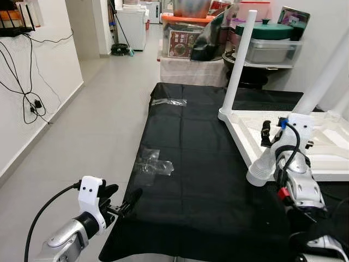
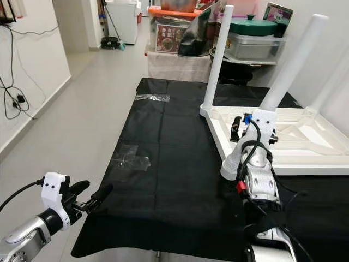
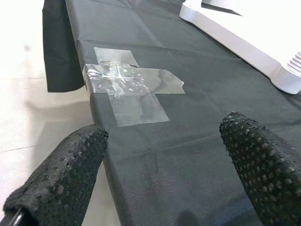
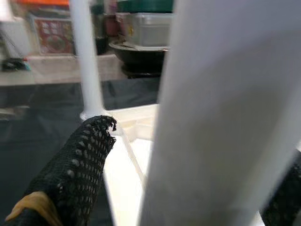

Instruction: Building children table

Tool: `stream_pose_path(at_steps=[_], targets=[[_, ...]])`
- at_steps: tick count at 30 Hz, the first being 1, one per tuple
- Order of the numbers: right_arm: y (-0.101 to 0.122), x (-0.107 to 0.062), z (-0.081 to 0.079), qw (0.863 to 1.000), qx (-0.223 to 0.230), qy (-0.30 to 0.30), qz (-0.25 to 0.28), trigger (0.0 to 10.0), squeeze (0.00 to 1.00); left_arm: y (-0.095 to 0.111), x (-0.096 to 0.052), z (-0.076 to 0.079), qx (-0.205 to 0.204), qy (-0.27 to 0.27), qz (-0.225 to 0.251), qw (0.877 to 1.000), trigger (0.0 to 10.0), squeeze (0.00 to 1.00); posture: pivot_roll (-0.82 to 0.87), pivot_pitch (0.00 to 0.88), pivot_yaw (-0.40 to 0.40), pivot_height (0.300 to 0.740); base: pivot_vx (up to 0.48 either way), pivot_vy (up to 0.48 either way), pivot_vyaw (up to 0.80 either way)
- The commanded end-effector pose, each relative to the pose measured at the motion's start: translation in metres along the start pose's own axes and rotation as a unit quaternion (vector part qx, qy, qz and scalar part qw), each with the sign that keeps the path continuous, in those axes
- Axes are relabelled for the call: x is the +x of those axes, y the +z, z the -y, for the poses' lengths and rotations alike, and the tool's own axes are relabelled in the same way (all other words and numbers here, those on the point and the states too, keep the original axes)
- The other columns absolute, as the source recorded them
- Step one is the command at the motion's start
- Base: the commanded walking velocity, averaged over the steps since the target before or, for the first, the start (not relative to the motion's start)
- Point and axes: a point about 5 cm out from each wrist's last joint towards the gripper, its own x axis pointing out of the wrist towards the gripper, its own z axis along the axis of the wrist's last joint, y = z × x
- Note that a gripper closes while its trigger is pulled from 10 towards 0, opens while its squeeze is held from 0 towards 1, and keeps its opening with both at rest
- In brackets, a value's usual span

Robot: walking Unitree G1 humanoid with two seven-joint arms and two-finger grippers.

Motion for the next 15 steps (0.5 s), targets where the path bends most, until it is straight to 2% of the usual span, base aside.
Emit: stream_pose_path(at_steps=[1, 15], targets=[[0.001, 0.001, 0.003, 1.000, 0.007, 0.008, 0.000, 10.0, 0.00, -0.004, -0.001, -0.002, 0.002, 0.001, -0.015, 1.000, 10.0, 0.00, 0.05, 0.000, -0.052, 0.740, 0.000, 0.000, 0.00], [-0.011, 0.005, 0.028, 0.998, 0.035, 0.050, -0.022, 10.0, 0.00, -0.004, -0.003, -0.003, 0.002, 0.001, -0.019, 1.000, 10.0, 0.00, 0.05, 0.000, -0.045, 0.740, 0.000, 0.000, 0.00]])
